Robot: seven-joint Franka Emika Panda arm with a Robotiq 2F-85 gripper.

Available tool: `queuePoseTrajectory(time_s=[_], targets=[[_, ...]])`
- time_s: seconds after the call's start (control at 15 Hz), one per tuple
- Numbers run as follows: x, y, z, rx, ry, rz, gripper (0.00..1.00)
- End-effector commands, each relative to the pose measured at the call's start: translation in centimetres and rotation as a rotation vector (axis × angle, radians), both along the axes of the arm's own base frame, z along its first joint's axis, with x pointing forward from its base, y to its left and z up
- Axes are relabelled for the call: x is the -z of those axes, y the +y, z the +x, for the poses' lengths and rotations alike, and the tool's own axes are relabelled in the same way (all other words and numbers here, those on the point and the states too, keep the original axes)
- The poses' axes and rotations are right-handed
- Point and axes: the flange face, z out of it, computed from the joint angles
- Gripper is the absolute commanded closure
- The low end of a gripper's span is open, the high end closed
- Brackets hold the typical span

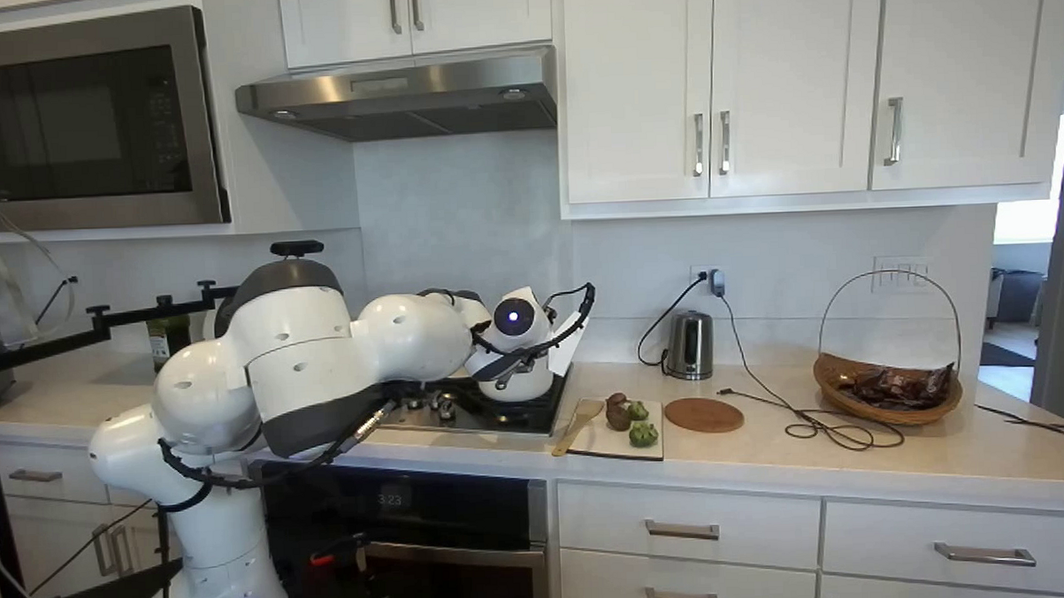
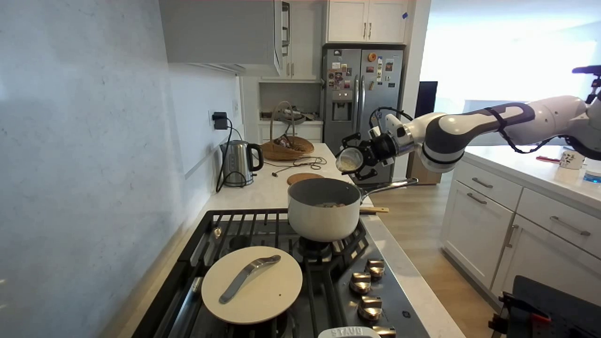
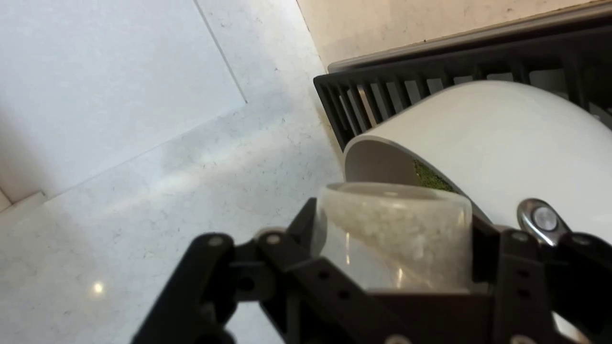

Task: Pour contents from the clear cup into the white pot

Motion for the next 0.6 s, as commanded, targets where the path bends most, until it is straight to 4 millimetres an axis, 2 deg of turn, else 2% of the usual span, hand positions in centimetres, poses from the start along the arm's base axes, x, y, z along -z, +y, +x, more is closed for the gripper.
queuePoseTrajectory(time_s=[0.0,0.4,0.47,0.53], targets=[[0.0,0.06,0.01,0.001,0.0,0.0,0.4],[0.01,0.06,0.01,0.001,0.0,0.0,0.4],[0.01,0.06,0.01,0.001,0.0,0.0,0.65],[-0.14,0.09,0.14,-0.011,-0.001,-0.003,0.65]])
